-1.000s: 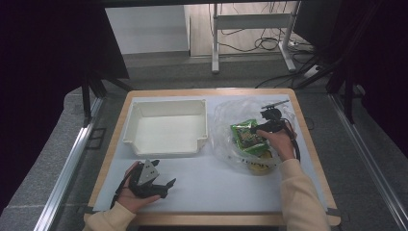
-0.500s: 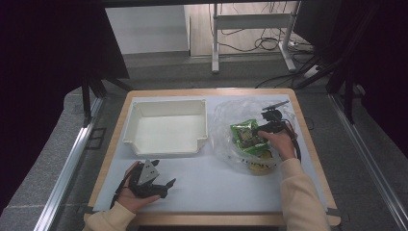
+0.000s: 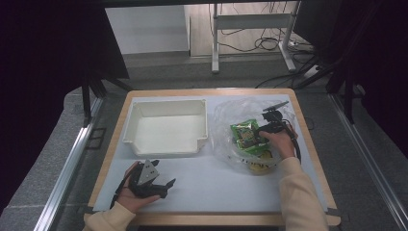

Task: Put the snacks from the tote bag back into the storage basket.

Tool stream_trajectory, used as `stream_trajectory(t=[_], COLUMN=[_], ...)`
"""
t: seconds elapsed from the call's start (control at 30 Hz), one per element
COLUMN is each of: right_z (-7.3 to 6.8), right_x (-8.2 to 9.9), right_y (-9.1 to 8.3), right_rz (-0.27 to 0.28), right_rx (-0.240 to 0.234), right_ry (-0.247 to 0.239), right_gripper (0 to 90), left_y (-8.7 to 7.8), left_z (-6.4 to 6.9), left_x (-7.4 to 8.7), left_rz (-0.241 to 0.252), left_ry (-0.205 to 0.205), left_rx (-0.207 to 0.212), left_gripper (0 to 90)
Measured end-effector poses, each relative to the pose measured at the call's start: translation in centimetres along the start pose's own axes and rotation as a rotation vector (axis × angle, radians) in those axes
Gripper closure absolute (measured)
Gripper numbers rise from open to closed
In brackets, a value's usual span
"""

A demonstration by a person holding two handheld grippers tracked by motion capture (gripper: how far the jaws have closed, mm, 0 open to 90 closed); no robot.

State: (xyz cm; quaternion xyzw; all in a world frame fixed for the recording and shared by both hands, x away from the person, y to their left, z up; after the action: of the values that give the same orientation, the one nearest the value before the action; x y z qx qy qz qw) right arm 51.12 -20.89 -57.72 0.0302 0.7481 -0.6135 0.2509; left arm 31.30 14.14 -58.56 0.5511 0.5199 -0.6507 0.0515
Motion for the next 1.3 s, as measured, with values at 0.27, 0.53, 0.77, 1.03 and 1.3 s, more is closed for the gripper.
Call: stream_trajectory(t=[0.27, 0.53, 0.77, 1.03, 1.3], right_z=[-0.13, -0.21, -0.72, -0.79, -0.89], right_x=[0.0, 0.2, 0.27, 0.27, 0.11], right_y=[0.22, 0.57, 0.62, 0.66, 0.54], right_rz=[-0.012, -0.034, -0.046, -0.048, -0.038], right_rx=[-0.012, -0.046, -0.058, -0.019, 0.044], right_ry=[0.023, 0.061, 0.089, 0.1, 0.113], right_gripper=[52.1, 58.1, 69.8, 73.6, 81.5], left_y=[0.0, -0.05, -0.07, -0.07, -0.13], left_z=[0.01, 0.02, 0.04, 0.04, 0.02], left_x=[0.02, 0.0, -0.06, -0.08, -0.05], left_rz=[-0.001, 0.002, 0.008, 0.008, 0.006], left_ry=[0.001, 0.001, -0.002, -0.002, 0.005], left_rx=[-0.002, -0.002, -0.004, -0.004, -0.003], left_gripper=[12.9, 12.9, 12.8, 12.8, 12.7])
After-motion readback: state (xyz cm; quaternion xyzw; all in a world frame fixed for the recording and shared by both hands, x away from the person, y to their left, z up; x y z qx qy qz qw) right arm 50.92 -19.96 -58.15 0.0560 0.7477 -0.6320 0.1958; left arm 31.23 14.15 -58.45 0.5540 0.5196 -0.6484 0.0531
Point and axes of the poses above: each handheld gripper's, and its own axes: y roughly forward along the jaws, x roughly out of its underside, z roughly to its right, the point moved 10 cm from there along y, roughly forward along the jaws, and after that the axes turned 2 degrees about -z, right-handed, at the moved point
